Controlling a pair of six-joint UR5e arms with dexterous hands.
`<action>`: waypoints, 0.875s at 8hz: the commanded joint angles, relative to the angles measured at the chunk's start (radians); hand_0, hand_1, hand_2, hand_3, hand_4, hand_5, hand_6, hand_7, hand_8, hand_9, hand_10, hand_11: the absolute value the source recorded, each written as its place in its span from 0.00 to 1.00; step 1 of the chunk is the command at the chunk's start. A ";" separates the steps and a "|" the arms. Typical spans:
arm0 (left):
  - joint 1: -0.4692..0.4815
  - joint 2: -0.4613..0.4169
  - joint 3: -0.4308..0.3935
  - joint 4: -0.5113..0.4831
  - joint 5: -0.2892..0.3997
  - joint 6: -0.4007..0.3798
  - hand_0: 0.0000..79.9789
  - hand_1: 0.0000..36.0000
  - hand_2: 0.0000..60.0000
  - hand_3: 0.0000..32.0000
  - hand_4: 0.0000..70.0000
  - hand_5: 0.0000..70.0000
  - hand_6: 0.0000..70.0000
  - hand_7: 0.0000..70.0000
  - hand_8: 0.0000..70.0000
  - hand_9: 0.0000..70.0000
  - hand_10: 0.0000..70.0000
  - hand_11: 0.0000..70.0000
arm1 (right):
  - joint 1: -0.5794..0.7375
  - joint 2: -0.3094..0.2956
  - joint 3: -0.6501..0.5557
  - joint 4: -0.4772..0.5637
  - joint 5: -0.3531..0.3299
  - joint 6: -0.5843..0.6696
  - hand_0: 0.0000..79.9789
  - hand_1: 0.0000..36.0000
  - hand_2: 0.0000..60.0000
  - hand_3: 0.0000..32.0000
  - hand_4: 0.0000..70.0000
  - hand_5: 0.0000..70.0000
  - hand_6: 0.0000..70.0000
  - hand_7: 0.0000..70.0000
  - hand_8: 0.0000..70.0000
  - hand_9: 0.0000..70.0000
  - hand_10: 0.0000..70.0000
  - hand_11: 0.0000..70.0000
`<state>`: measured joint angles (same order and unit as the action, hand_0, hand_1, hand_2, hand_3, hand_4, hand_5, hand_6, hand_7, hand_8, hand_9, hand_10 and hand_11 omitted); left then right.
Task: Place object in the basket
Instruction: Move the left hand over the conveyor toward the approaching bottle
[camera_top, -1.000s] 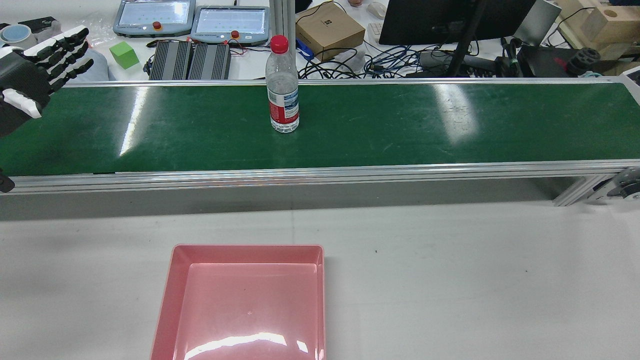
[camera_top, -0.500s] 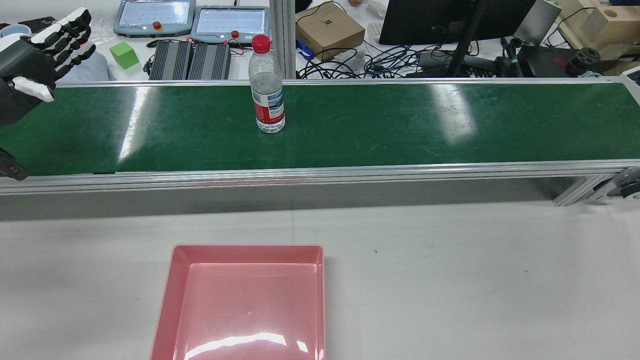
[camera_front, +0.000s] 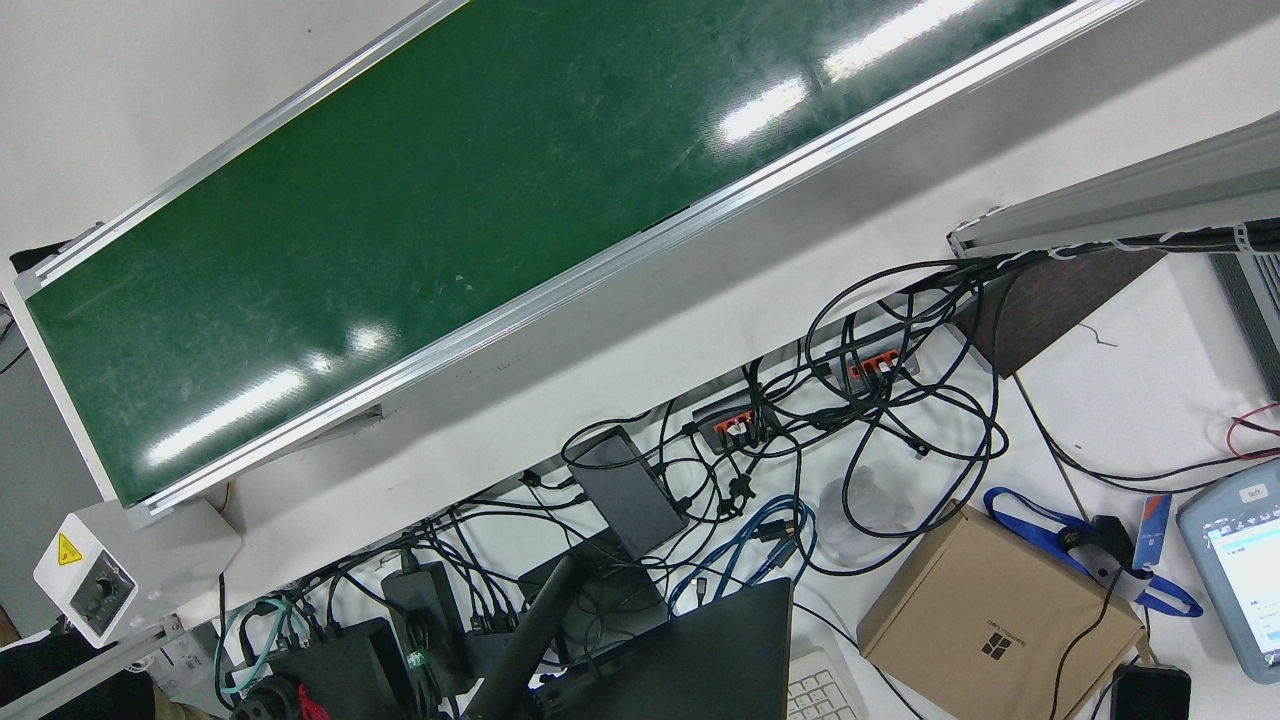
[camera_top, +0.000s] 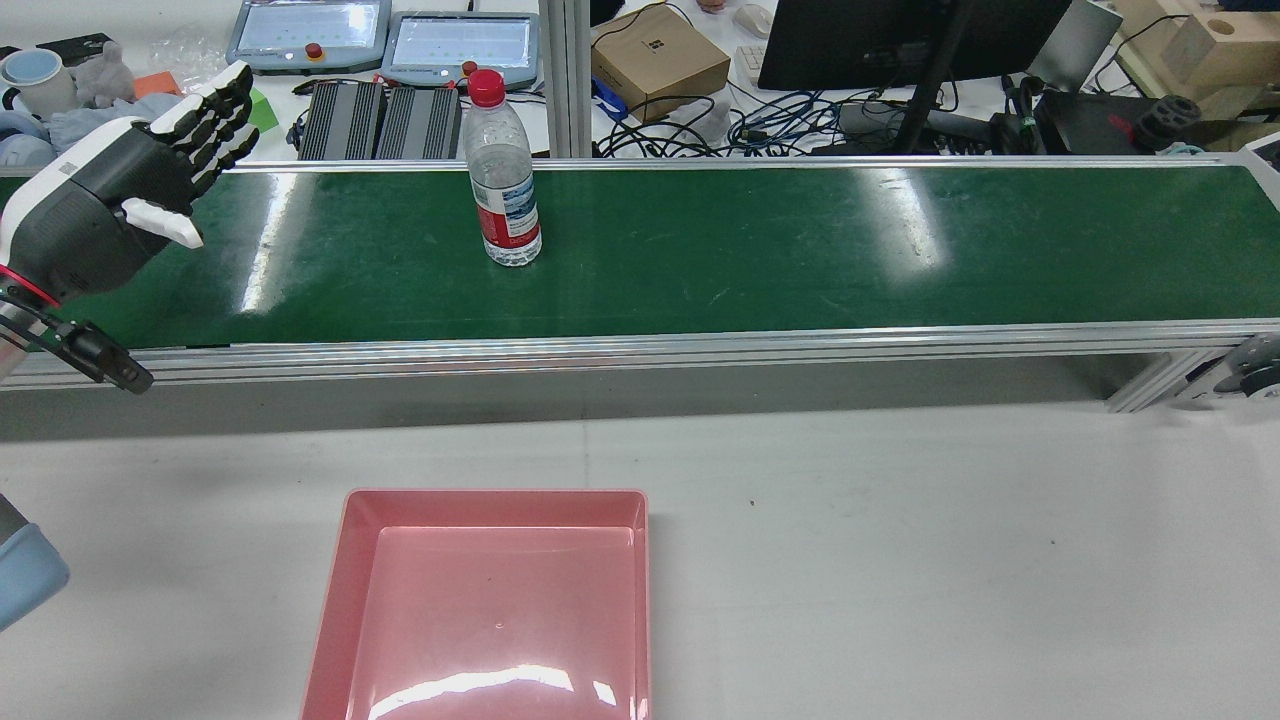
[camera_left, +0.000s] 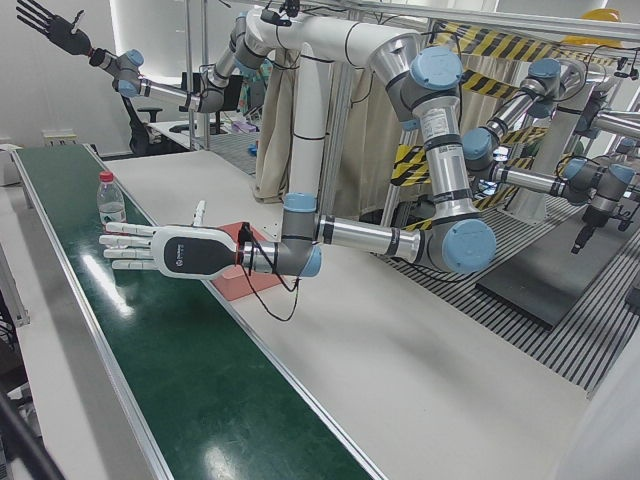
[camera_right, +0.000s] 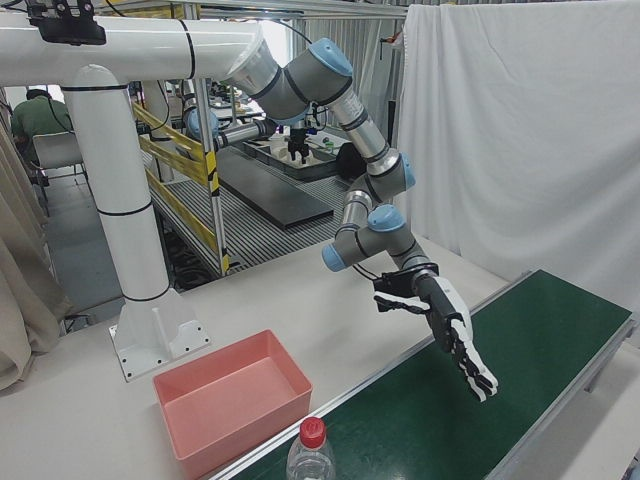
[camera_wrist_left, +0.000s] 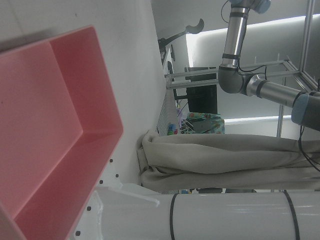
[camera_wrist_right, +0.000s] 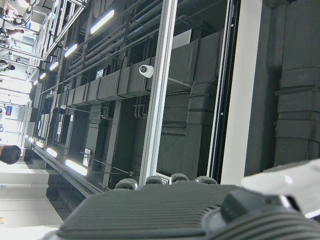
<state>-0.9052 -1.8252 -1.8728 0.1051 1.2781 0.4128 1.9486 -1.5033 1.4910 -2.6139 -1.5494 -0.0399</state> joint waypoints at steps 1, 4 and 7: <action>0.028 -0.091 0.147 -0.056 -0.025 -0.002 0.57 0.00 0.00 0.10 0.09 0.04 0.00 0.00 0.00 0.00 0.04 0.06 | 0.000 0.000 0.000 0.000 0.000 0.000 0.00 0.00 0.00 0.00 0.00 0.00 0.00 0.00 0.00 0.00 0.00 0.00; 0.014 -0.112 0.142 0.014 -0.016 0.000 0.58 0.00 0.00 0.09 0.11 0.04 0.00 0.00 0.00 0.00 0.03 0.05 | 0.000 0.000 0.000 0.000 0.000 0.000 0.00 0.00 0.00 0.00 0.00 0.00 0.00 0.00 0.00 0.00 0.00 0.00; 0.003 -0.140 0.139 0.103 0.048 0.001 0.59 0.00 0.00 0.05 0.13 0.05 0.00 0.00 0.00 0.00 0.02 0.04 | 0.000 0.000 0.000 0.000 0.000 0.000 0.00 0.00 0.00 0.00 0.00 0.00 0.00 0.00 0.00 0.00 0.00 0.00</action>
<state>-0.8880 -1.9520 -1.7316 0.1627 1.2744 0.4139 1.9482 -1.5033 1.4910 -2.6139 -1.5493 -0.0399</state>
